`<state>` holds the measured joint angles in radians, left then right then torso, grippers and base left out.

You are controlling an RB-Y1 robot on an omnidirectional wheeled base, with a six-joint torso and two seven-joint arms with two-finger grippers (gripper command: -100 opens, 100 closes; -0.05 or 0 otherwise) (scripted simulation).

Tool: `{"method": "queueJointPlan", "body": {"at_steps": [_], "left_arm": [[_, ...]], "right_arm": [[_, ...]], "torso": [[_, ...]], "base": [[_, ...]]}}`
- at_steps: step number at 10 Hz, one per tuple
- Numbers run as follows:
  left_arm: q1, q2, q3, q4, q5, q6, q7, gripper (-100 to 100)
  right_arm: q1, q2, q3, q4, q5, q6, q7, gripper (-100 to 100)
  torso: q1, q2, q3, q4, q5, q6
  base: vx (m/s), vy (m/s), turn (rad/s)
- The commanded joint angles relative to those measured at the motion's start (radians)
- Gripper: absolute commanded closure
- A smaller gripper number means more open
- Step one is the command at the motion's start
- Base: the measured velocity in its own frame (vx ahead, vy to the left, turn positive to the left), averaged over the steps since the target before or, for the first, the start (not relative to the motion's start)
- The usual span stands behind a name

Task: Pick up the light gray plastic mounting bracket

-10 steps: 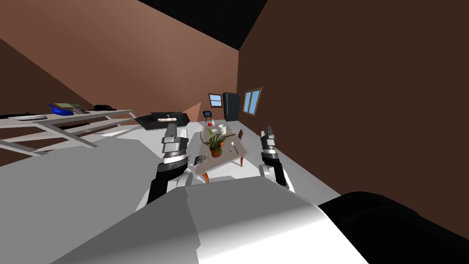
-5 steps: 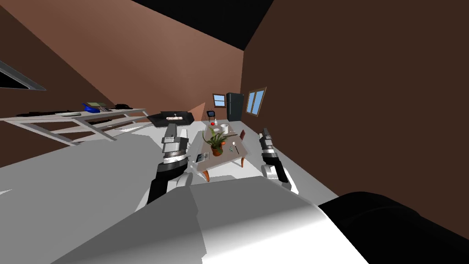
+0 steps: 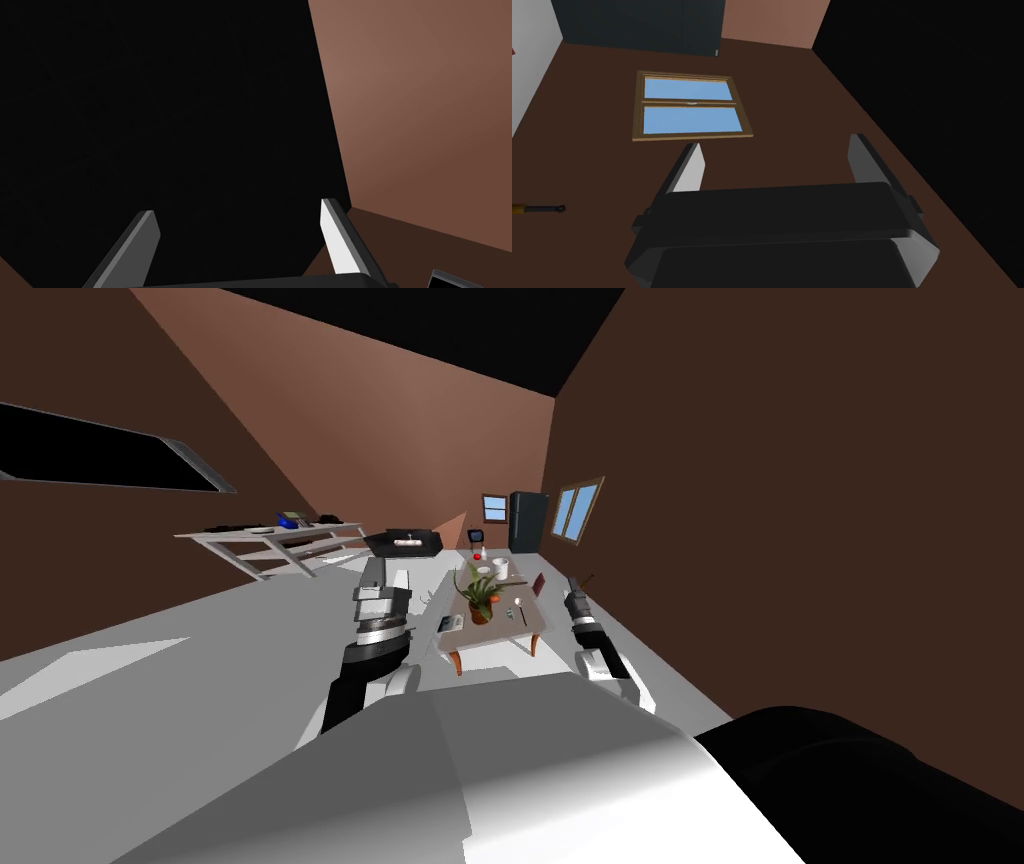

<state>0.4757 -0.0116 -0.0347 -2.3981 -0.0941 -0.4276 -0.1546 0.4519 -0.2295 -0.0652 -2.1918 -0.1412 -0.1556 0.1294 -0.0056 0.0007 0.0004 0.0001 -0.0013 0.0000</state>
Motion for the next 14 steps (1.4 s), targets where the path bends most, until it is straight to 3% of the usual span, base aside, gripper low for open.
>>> {"method": "queueJointPlan", "body": {"at_steps": [1, 4, 7, 9, 12, 14], "left_arm": [[0.000, 0.000, 0.000, 0.000, 0.000, 0.000, 0.000, 0], [0.000, 0.000, 0.000, 0.000, 0.000, 0.000, 0.000, 0], [0.000, 0.000, 0.000, 0.000, 0.000, 0.000, 0.000, 0], [0.000, 0.000, 0.000, 0.000, 0.000, 0.000, 0.000, 0], [0.000, 0.000, 0.000, 0.000, 0.000, 0.000, 0.000, 0], [0.000, 0.000, 0.000, 0.000, 0.000, 0.000, 0.000, 0]], "right_arm": [[-0.013, -0.011, -0.001, 0.038, -0.010, 0.013, 0.000, -100], [-0.015, -0.069, 0.000, 0.138, -0.059, 0.099, -0.004, -100], [-0.015, -0.089, 0.003, 0.175, -0.073, 0.128, -0.005, -100], [-0.013, -0.127, 0.013, 0.255, -0.099, 0.180, -0.005, -100], [-0.012, -0.146, 0.020, 0.298, -0.110, 0.213, -0.004, -100], [-0.008, -0.183, 0.037, 0.382, -0.127, 0.267, -0.002, -100]], "torso": [[0.000, 0.000, 0.000, 0.000, 0.000, 0.000], [0.001, -0.001, -0.001, 0.000, 0.000, 0.000], [0.003, -0.002, -0.001, 0.000, 0.001, 0.000], [0.003, -0.002, -0.001, 0.000, 0.001, 0.000], [0.003, -0.002, -0.001, 0.000, 0.001, 0.000], [0.003, -0.003, -0.002, -0.001, 0.001, 0.000]], "base": [[-0.018, -0.049, 0.152], [-0.014, -0.049, 0.365], [-0.010, -0.038, 0.226], [-0.010, -0.031, 0.334], [-0.009, -0.031, 0.285], [-0.008, -0.029, 0.382]]}}
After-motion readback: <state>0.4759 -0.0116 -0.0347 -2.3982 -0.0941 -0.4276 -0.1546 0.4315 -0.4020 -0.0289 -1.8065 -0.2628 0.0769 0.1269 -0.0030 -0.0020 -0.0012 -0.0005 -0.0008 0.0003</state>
